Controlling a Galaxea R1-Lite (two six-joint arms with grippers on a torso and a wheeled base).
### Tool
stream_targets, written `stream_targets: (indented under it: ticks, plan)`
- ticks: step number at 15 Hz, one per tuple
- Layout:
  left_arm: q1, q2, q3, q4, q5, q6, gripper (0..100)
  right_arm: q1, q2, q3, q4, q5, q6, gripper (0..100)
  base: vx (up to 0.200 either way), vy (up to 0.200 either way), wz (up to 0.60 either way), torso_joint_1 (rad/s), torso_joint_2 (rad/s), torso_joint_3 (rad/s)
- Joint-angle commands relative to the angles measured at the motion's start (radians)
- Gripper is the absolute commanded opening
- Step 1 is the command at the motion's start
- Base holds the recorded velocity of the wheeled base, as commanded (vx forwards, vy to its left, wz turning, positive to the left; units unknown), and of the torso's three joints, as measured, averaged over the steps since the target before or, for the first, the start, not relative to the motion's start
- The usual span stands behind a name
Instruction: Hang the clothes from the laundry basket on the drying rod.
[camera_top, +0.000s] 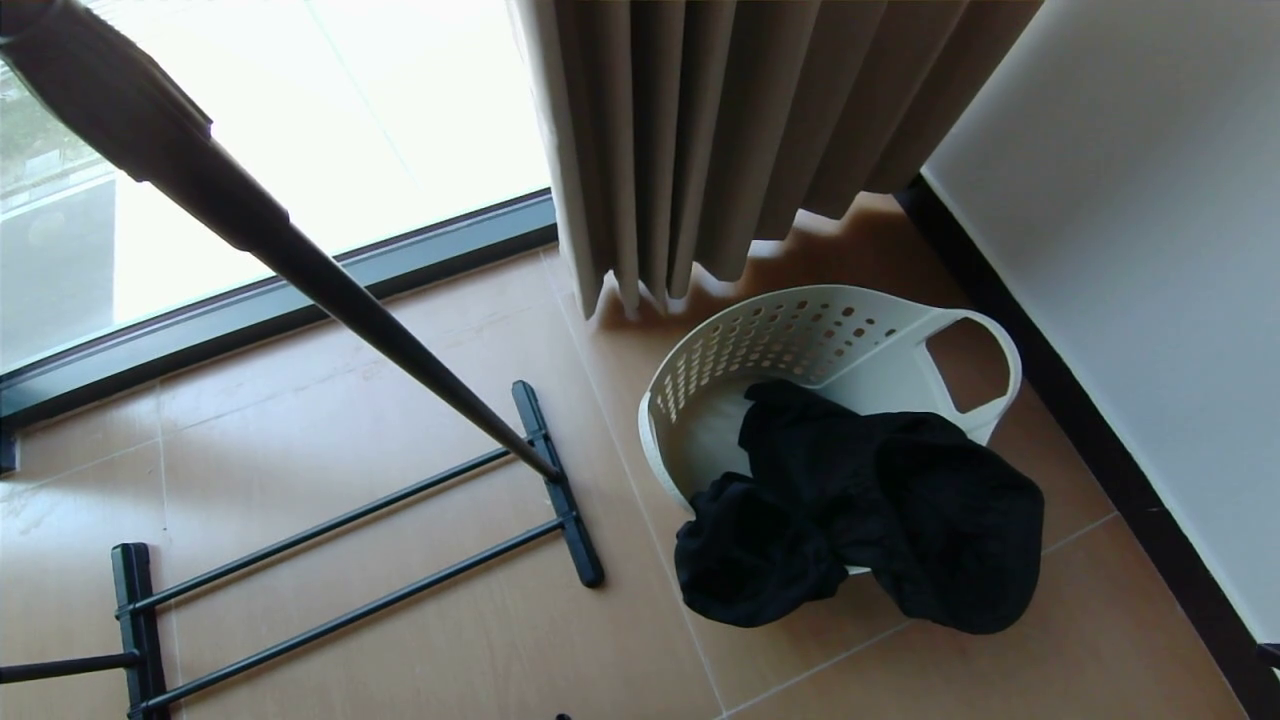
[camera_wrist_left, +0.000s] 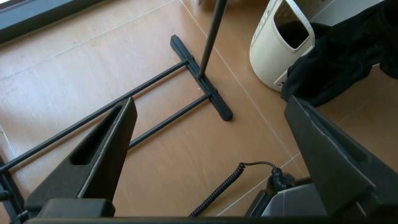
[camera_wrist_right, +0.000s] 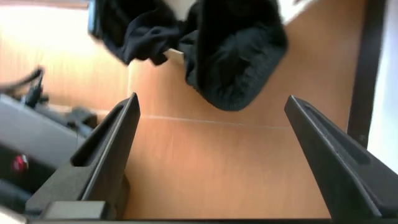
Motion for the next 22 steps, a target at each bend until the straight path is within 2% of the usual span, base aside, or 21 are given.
stream_targets:
  ticks: [1, 2, 3, 6, 8, 9, 11, 13, 22]
  plan:
    - [0.000, -0.001, 0.000, 0.000, 0.000, 0.000, 100, 0.043, 0.291, -0.097, -0.001, -0.003, -0.146, 100, 0.000, 0.000, 0.00, 0.000, 0.00, 0.000]
    - [0.000, -0.001, 0.000, 0.001, 0.000, 0.000, 100, 0.043, 0.354, -0.126, -0.004, -0.003, -0.207, 100, 0.000, 0.000, 0.00, 0.000, 0.00, 0.000]
    - [0.000, -0.001, 0.000, 0.001, 0.000, 0.000, 100, 0.046, 0.436, -0.171, -0.017, -0.002, -0.305, 100, 0.000, 0.000, 0.00, 0.000, 0.00, 0.000]
    - [0.000, -0.001, 0.000, 0.000, 0.000, 0.000, 100, 0.043, 0.639, -0.284, -0.023, -0.012, -0.710, 100, 0.000, 0.000, 0.00, 0.000, 0.00, 0.000]
    - [0.000, -0.001, 0.000, 0.000, 0.000, 0.000, 100, 0.043, 0.749, -0.390, -0.023, -0.094, -0.891, 100, 0.000, 0.000, 0.00, 0.000, 0.00, 0.000]
    - [0.000, -0.001, 0.000, 0.000, 0.000, 0.000, 100, 0.047, 0.797, -0.447, -0.021, -0.135, -0.926, 100, 0.000, 0.000, 0.00, 0.000, 0.00, 0.000]
    - [0.000, -0.001, 0.000, 0.000, 0.000, 0.000, 100, 0.092, 0.878, -0.523, -0.021, -0.173, -0.937, 100, 0.000, 0.000, 0.00, 0.000, 0.00, 0.000]
    - [0.000, -0.001, 0.000, 0.000, 0.000, 0.000, 100, 0.093, 0.936, -0.585, -0.021, -0.227, -0.968, 100, 0.000, 0.000, 0.00, 0.000, 0.00, 0.000]
    - [0.000, -0.001, 0.000, 0.000, 0.004, -0.010, 100, 0.086, 1.190, -0.780, -0.021, -0.242, -0.991, 100, 0.000, 0.000, 0.00, 0.000, 0.00, 0.000]
